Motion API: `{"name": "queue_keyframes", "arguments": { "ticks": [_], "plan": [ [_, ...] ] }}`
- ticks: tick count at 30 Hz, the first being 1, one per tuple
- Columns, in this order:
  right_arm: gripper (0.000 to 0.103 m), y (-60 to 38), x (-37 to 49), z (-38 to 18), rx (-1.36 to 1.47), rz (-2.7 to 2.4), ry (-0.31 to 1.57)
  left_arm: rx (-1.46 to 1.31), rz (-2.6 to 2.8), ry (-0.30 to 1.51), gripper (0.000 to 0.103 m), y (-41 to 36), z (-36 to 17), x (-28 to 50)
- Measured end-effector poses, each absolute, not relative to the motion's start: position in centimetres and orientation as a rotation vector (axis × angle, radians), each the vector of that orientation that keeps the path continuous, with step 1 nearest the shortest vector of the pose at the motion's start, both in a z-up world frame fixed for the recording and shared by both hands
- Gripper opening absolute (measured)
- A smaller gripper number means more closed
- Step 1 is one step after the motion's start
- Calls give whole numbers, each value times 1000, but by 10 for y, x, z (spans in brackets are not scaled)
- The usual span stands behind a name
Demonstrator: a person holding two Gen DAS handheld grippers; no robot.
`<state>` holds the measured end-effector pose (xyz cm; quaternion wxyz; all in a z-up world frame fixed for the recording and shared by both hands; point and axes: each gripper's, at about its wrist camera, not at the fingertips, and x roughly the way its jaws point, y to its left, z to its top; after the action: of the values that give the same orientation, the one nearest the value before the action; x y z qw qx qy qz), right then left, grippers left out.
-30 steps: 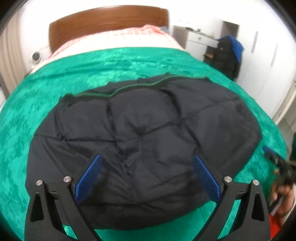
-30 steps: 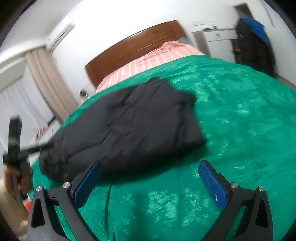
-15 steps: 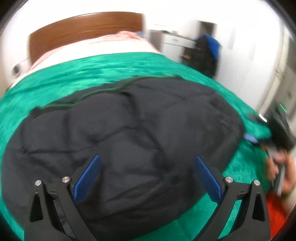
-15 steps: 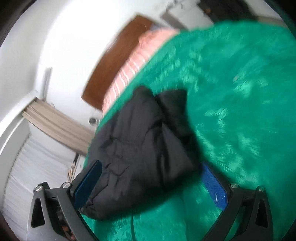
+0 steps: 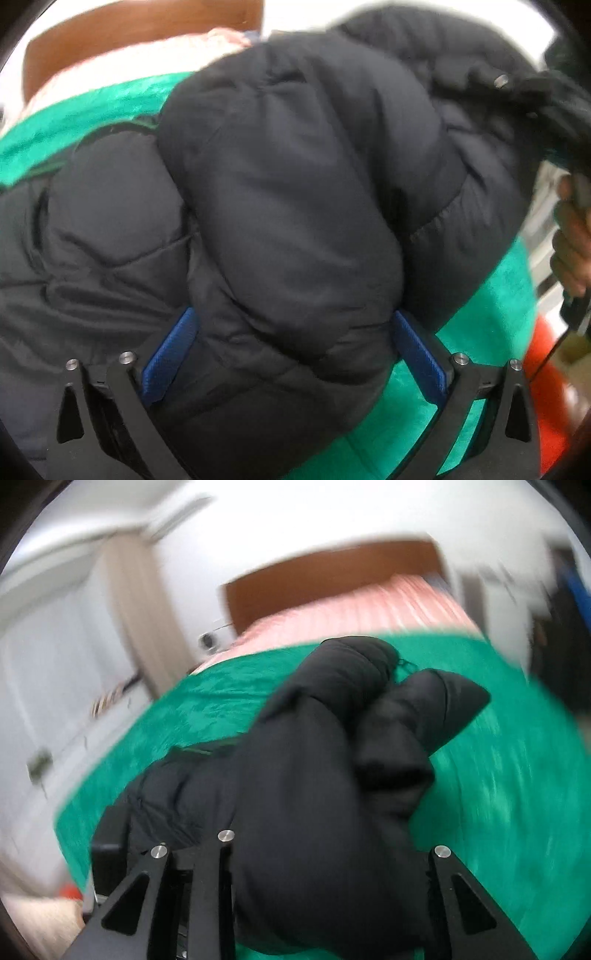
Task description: Fold large clothes
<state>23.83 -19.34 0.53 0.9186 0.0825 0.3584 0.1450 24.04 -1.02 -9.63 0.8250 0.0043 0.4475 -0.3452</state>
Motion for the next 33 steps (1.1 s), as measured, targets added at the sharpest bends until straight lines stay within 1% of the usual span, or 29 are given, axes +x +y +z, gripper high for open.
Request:
{"name": "queue_keyframes", "arguments": {
  "ticks": [2, 4, 6, 9, 12, 15, 17, 22, 25, 26, 27, 28, 29, 30, 32, 33],
  "plan": [
    [32, -158, 239, 24, 52, 336, 695, -101, -723, 978, 100, 23, -78, 238],
    [32, -115, 241, 39, -66, 382, 664, -207, -701, 950, 100, 73, -56, 229],
    [32, -72, 241, 45, -202, 427, 635, -295, -622, 893, 100, 143, -34, 216],
    [32, 1, 222, 31, -438, 509, 590, -384, -467, 849, 100, 229, -22, 202],
    [32, 65, 202, -1, -649, 601, 585, -421, -368, 829, 100, 279, -18, 194],
    [35, 110, 180, -37, -792, 677, 592, -462, -389, 800, 100, 295, -9, 192],
    [37, 122, 166, -46, -846, 668, 555, -490, -440, 773, 100, 296, 0, 195],
    [41, 122, 162, -52, -851, 637, 530, -474, -603, 783, 101, 259, 18, 236],
    [42, 122, 153, -46, -834, 641, 519, -431, -555, 862, 101, 232, 13, 279],
    [46, 122, 152, -44, -816, 649, 521, -412, -500, 890, 96, 226, 9, 290],
    [50, 115, 149, -36, -762, 667, 531, -400, -460, 899, 77, 226, 7, 297],
    [62, 111, 149, -28, -696, 693, 550, -421, -452, 913, 65, 231, 1, 302],
    [69, 99, 147, -18, -604, 733, 579, -470, -470, 928, 47, 237, -3, 304],
    [72, 79, 147, -2, -445, 787, 619, -528, -481, 936, 46, 248, -9, 303],
    [82, 52, 155, 17, -272, 795, 651, -511, -463, 930, 45, 258, -18, 298],
    [85, 38, 166, 27, -197, 771, 653, -493, -443, 933, 45, 262, -24, 297]
  ]
}}
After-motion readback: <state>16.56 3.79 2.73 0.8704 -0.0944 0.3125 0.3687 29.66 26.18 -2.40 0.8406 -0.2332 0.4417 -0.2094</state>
